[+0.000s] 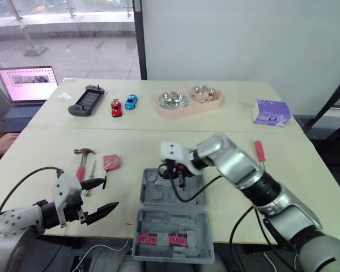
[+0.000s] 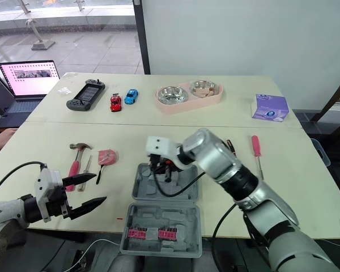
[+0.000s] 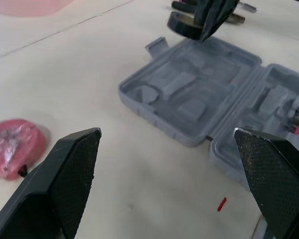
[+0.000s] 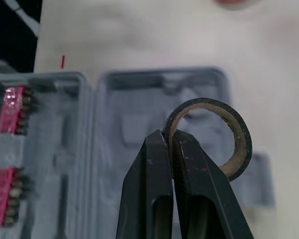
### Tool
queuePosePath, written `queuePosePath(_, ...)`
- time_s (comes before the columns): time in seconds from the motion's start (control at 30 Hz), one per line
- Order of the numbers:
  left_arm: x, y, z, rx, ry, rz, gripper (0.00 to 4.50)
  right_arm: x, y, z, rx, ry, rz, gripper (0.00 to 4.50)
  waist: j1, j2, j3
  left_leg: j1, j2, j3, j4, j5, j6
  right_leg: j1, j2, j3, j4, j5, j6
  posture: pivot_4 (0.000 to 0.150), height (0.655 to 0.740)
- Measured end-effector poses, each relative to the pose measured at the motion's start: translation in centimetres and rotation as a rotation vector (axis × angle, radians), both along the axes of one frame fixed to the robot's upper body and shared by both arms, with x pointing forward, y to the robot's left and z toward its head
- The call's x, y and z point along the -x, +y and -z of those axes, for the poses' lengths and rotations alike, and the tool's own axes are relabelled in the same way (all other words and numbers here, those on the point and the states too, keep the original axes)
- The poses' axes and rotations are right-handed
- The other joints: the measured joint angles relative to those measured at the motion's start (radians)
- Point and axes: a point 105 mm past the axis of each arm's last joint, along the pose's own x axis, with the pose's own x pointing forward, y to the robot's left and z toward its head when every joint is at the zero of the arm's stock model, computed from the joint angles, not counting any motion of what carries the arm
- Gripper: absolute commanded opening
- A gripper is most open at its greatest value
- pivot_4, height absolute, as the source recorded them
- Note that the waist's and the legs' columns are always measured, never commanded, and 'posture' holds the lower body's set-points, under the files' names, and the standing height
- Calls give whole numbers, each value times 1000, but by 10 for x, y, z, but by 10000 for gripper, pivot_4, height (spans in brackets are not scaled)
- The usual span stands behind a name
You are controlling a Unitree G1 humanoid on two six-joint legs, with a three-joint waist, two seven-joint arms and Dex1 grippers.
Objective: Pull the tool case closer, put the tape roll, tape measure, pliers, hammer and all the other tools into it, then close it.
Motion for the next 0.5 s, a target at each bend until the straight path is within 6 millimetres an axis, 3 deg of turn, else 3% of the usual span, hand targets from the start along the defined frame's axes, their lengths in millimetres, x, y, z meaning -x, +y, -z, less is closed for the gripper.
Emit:
queuePosePath(0.27,0,2,1,-18,-8,-2,45000,-9,34,27,66,3,21,289,-3,0,0,0,0,-1,0,6,-3,-2,0,0,5,1,-2,1500,7400)
queuePosePath(0.5,1,1,3,-13,-7,-5,45000,-20,46,45,123,12,40,289,-3,0,0,0,0,-1,0,6,-3,-3,0,0,6,1,-2,1500,7400)
